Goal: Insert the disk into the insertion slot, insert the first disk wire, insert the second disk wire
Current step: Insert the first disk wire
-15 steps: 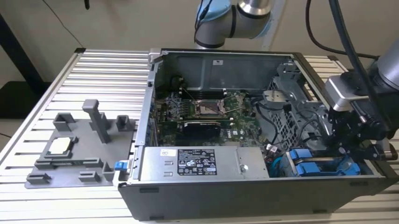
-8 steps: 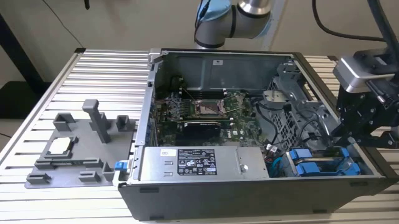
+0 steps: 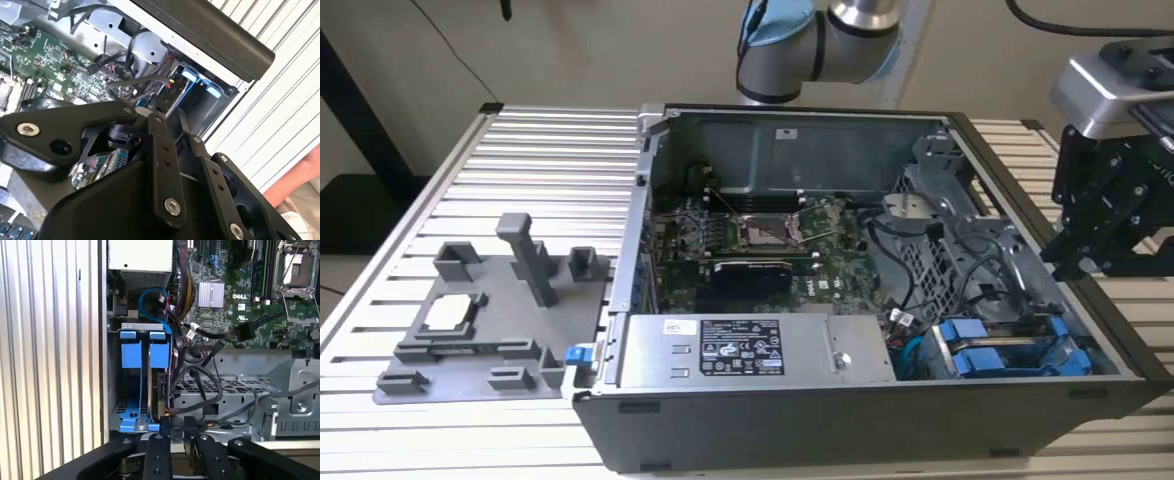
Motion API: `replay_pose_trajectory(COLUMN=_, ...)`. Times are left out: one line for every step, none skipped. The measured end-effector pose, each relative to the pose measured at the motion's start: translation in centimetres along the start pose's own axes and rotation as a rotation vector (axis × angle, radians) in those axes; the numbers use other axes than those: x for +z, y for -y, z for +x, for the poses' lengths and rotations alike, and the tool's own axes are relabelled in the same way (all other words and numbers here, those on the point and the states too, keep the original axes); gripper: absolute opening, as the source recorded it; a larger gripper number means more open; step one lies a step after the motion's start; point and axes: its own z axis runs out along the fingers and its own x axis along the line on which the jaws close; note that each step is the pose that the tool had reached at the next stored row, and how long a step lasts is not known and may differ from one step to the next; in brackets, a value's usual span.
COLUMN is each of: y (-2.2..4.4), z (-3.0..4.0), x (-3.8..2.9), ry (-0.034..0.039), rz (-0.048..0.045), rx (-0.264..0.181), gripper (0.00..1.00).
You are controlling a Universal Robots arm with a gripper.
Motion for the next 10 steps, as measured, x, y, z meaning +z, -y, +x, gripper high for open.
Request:
replay_pose_trajectory(y=-0.22, z=-0.19, x=-0.11, ry=-0.0005, rz=0.0000, rx=0.000, gripper=0.26)
replay_pose_trajectory(y=-0.45, z=-0.41, x=-0.14, ry=-0.0009, rz=0.0000, rx=0.000, gripper=0.26)
replay_pose_trajectory(y=-0.68, z=-0.65, x=-0.13, ry=-0.0010, rz=0.0002, rx=0.000, gripper=0.26)
replay_pose_trajectory(y=-0.92, z=-0.94, x=-0.12, ry=-0.0011, rz=0.0004, rx=0.000, gripper=0.26)
replay_pose_trajectory(y=-1.17, z=-1.21, x=-0.11, ry=-0.0010, rz=0.0006, rx=0.000, gripper=0.26)
replay_pose_trajectory(y=-1.45, z=-1.48, x=-0.10, ry=-0.0010, rz=0.0007, rx=0.000, gripper=0.26)
replay_pose_trajectory(y=-1.76, z=-1.77, x=-0.10, ry=-0.0011, rz=0.0007, rx=0.000, gripper=0.26)
replay_pose_trajectory(y=-2.09, z=-2.08, x=-0.09, ry=-0.0013, rz=0.0007, rx=0.000, gripper=0.26)
replay_pose_trajectory(y=-2.43, z=-2.40, x=-0.07, ry=-0.0015, rz=0.0007, rx=0.000, gripper=0.26)
replay_pose_trajectory(y=-2.78, z=-2.74, x=-0.06, ry=-0.0016, rz=0.0007, rx=0.000, gripper=0.26)
